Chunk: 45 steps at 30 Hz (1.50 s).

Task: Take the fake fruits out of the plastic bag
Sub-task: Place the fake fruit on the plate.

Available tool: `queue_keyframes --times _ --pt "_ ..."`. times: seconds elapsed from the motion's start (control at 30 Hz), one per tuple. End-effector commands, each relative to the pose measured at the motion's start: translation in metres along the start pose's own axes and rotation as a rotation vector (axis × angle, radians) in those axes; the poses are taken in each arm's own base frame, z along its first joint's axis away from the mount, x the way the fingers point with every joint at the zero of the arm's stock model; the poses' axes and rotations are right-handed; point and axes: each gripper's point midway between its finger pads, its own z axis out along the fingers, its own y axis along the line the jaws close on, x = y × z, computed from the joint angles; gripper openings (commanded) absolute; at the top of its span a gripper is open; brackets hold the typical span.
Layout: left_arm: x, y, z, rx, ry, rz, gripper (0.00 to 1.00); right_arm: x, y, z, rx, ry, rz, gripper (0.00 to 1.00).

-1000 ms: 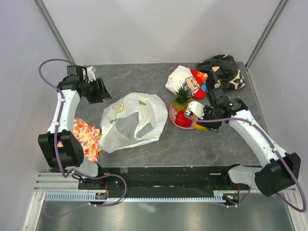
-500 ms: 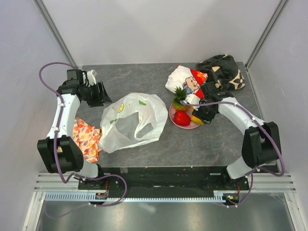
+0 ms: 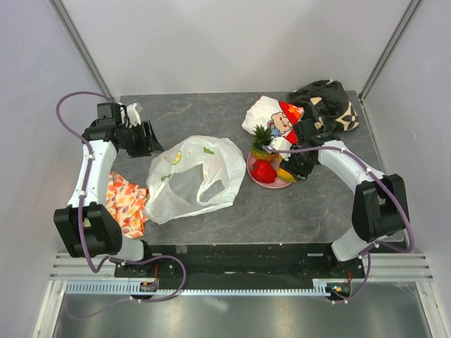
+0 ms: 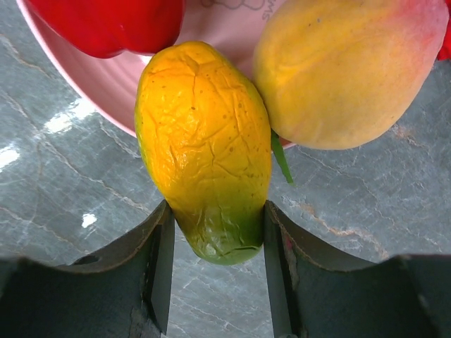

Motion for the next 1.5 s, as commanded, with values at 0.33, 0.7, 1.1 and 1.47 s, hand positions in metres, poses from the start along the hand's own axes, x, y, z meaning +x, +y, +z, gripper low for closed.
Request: queue_keyframes --times 0.33,0.7,1.1,1.47 --pt "0.000 -0.002 -0.005 0.015 -0.025 0.056 0.61 -0.011 -0.008 -0.017 0.025 -0.054 -0.236 0.29" --pt "0.005 -0.002 -0.006 0.016 -0.023 0.058 0.61 -0.020 0.006 -0.011 -0.006 -0.063 -0.455 0.31" --pt "0.007 0.000 -0.005 0.010 -0.020 0.060 0.61 -0.030 0.006 -0.003 0.002 -0.072 -0.485 0.59" --pt "0.006 -0.003 -0.005 0.024 -0.021 0.063 0.61 -0.051 -0.002 -0.045 0.054 -0.136 -0.378 0.95"
